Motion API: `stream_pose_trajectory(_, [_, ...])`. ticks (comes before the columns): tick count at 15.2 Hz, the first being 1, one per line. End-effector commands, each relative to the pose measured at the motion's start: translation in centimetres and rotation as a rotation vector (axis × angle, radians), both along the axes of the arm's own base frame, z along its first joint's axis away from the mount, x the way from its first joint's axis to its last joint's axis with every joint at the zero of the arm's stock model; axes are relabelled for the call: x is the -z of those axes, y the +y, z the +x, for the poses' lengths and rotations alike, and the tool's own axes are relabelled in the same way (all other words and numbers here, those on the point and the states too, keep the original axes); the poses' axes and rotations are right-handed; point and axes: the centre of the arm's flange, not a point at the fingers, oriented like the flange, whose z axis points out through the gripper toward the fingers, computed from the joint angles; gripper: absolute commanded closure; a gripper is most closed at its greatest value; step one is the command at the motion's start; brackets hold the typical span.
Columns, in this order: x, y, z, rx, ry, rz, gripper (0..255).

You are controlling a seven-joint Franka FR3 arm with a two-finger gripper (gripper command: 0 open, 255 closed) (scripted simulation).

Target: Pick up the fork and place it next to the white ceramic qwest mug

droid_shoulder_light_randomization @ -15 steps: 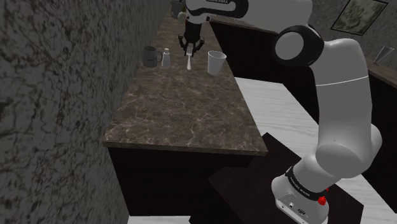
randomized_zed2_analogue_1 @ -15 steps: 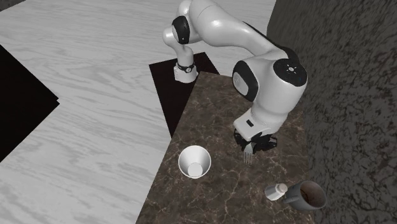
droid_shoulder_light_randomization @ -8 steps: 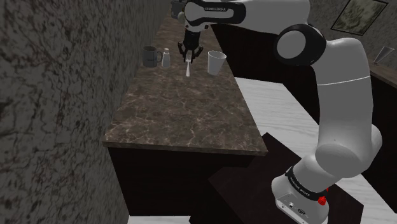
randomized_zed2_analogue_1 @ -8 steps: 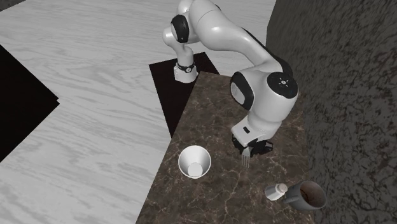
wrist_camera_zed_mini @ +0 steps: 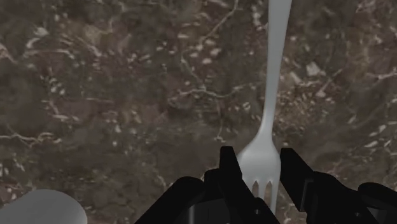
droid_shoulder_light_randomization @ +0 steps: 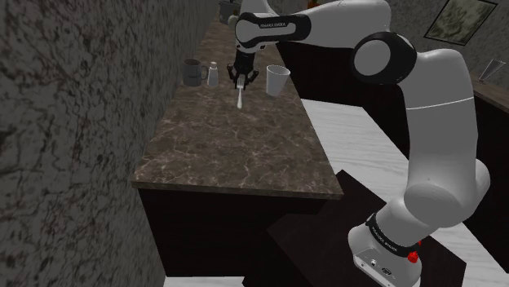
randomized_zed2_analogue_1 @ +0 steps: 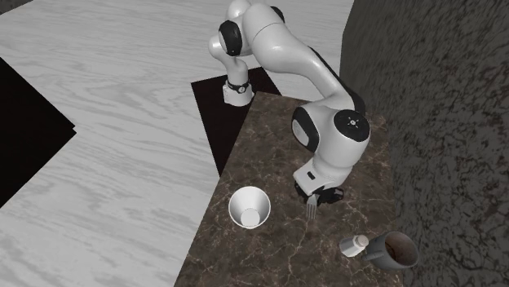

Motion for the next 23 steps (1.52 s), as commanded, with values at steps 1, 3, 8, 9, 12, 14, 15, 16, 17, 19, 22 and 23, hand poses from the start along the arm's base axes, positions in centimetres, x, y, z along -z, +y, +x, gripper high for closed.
stream_pose_trajectory(1, [1.0,0.1,0.0,0.000,0.000,0.000,255])
stream_pose_trajectory(3, [2.1,0.1,0.0,0.000,0.000,0.000,255])
stream_pose_trajectory(8, [3.7,0.1,0.0,0.000,0.000,0.000,255])
stream_pose_trajectory(9, [3.7,0.1,0.0,0.000,0.000,0.000,255])
stream_pose_trajectory(12, [3.7,0.1,0.0,0.000,0.000,0.000,255])
stream_pose_trajectory(14, [3.7,0.1,0.0,0.000,0.000,0.000,255])
stream_pose_trajectory(15, [3.7,0.1,0.0,0.000,0.000,0.000,0])
stream_pose_trajectory(16, [3.7,0.1,0.0,0.000,0.000,0.000,0])
stream_pose_trajectory(17, [3.7,0.1,0.0,0.000,0.000,0.000,0])
stream_pose_trajectory(19, [3.7,0.1,0.0,0.000,0.000,0.000,0])
stream_pose_trajectory(22, [1.1,0.1,-0.2,0.000,0.000,0.000,0])
stream_pose_trajectory(23, [-0.2,0.2,-0.2,0.000,0.000,0.000,0])
